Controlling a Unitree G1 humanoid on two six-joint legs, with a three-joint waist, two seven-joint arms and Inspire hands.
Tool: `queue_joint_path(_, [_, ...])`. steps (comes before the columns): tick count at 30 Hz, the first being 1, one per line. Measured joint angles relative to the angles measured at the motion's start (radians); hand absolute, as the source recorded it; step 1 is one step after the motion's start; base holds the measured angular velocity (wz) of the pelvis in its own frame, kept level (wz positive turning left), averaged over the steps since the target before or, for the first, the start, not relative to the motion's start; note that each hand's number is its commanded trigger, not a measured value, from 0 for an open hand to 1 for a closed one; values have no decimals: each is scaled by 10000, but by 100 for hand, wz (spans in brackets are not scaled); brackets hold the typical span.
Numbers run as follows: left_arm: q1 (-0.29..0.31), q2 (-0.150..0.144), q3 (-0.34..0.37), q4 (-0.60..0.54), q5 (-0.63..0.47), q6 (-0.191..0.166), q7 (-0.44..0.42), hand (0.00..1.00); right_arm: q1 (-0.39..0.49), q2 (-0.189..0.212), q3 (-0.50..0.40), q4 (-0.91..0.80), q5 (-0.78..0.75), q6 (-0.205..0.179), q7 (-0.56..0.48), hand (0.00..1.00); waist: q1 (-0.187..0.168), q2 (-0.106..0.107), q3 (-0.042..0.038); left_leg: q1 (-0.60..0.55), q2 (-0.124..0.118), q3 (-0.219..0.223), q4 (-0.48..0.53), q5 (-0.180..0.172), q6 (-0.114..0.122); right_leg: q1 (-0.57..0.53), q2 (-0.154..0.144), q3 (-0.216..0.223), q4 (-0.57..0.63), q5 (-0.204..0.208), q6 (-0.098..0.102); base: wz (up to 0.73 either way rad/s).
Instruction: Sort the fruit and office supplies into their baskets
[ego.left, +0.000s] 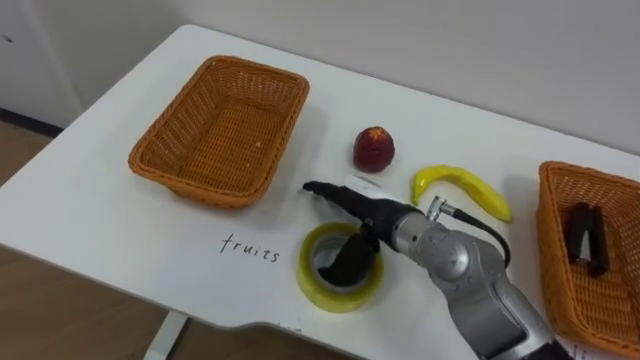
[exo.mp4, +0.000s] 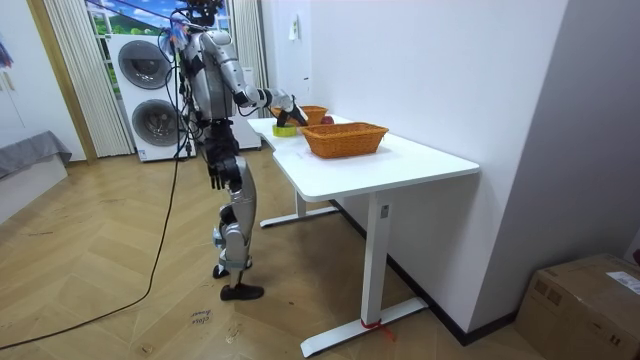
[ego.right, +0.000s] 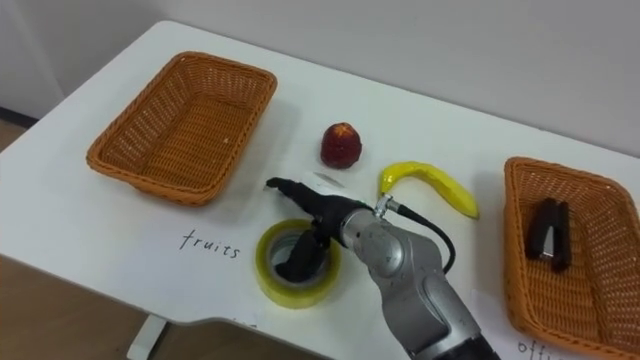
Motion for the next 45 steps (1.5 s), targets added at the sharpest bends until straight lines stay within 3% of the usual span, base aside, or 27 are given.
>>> queue_joint_path(20, [10,8,2,-85,0,40,7,0,-98,40,-410,-212,-655,407,606,100,-1,-4,6,170,3,98,-136,0,3,35,29,229,1,0,0,-1])
queue_joint_path(29, [51,23,40,-70,-241,-77,223,0,-87,-150,-561,-208,-160,149,378,100,-356,-31,31,140,1,70,-125,0,2,37,25,230,-5,0,1,1])
queue_joint_path(31, [115,31,253,-65,-427,-200,230,0,38,-268,-870,-308,-110,95,365,100,-425,-40,37,137,-5,74,-134,0,4,18,24,243,-3,0,1,0])
queue_joint_path(33, [181,22,510,-63,-524,-375,246,0,263,-689,-1320,-744,-106,74,338,100,-565,-49,39,132,-10,87,-161,5,12,-6,23,253,-4,1,2,0])
queue_joint_path(36, [196,-15,946,13,-518,-509,270,0,406,-1008,-2222,-1321,-100,-35,277,100,-834,-52,36,173,-1,98,-191,13,11,-3,44,286,-13,1,2,-1])
queue_joint_path(39, [200,-74,1241,-1,-524,-703,294,0,438,-1279,-3092,-1745,43,-150,-43,100,-966,-57,34,317,20,330,-249,18,5,-5,64,656,-16,0,3,-21])
queue_joint_path(45, [193,-67,1557,62,-702,-1048,458,0,493,-1570,-4022,-2230,62,-289,-462,100,-1372,-94,13,440,41,589,-307,15,7,-6,109,854,4,6,16,-12])
